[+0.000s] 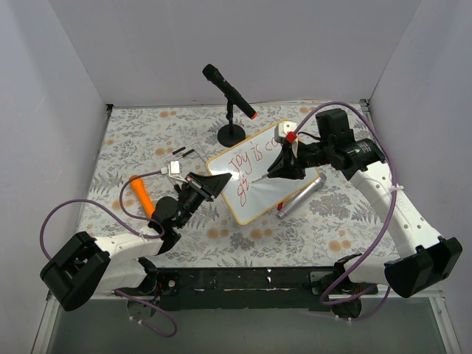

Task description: Write a sentence on the whiteboard

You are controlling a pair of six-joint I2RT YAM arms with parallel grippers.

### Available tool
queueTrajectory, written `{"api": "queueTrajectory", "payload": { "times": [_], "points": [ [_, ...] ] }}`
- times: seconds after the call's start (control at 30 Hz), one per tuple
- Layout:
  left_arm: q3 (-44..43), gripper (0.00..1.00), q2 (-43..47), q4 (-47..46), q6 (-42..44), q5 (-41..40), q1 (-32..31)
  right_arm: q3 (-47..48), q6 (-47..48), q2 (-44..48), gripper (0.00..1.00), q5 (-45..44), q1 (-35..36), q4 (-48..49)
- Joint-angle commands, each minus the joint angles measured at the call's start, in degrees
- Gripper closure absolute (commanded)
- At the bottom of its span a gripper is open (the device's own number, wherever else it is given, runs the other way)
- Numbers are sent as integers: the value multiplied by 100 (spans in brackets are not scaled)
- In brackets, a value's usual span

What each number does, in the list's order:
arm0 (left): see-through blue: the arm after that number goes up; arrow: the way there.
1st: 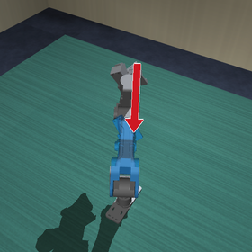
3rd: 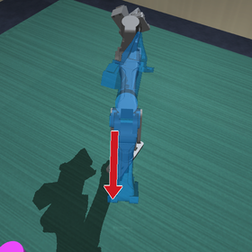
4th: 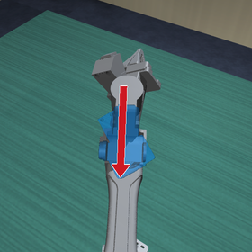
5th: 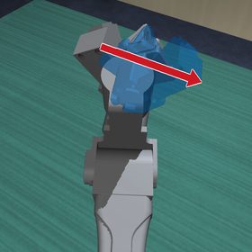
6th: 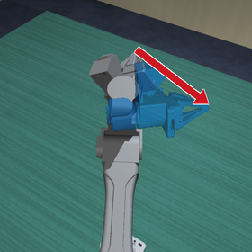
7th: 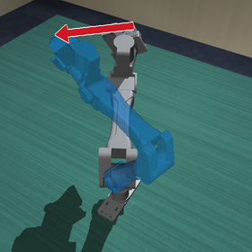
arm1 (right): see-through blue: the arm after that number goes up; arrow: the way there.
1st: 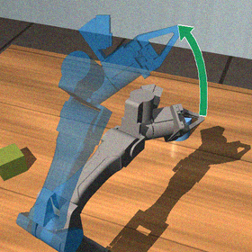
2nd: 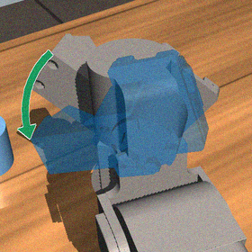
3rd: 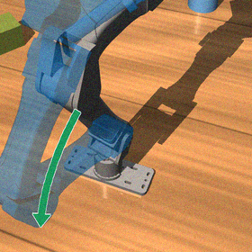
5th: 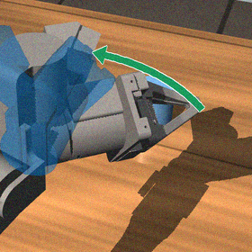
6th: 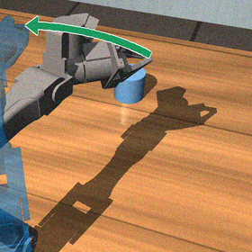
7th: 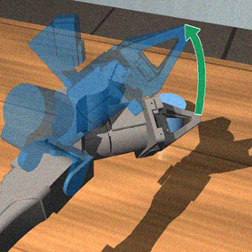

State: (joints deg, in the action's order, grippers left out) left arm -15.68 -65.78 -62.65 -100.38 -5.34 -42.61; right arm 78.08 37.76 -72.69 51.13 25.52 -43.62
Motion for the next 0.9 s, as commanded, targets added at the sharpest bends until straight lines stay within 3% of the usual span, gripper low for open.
{"api": "queueTrajectory", "payload": {
  "times": [0.0, 0.87],
  "points": [
    [-58, 100, 320, -827, -184, -37, -19, 14, 153, 149, 99, 55, -21, 20],
    [-181, 100, 223, -854, -193, 25, -19, 119, -137, -193, 99, -288, 111, 204]
  ]
}}
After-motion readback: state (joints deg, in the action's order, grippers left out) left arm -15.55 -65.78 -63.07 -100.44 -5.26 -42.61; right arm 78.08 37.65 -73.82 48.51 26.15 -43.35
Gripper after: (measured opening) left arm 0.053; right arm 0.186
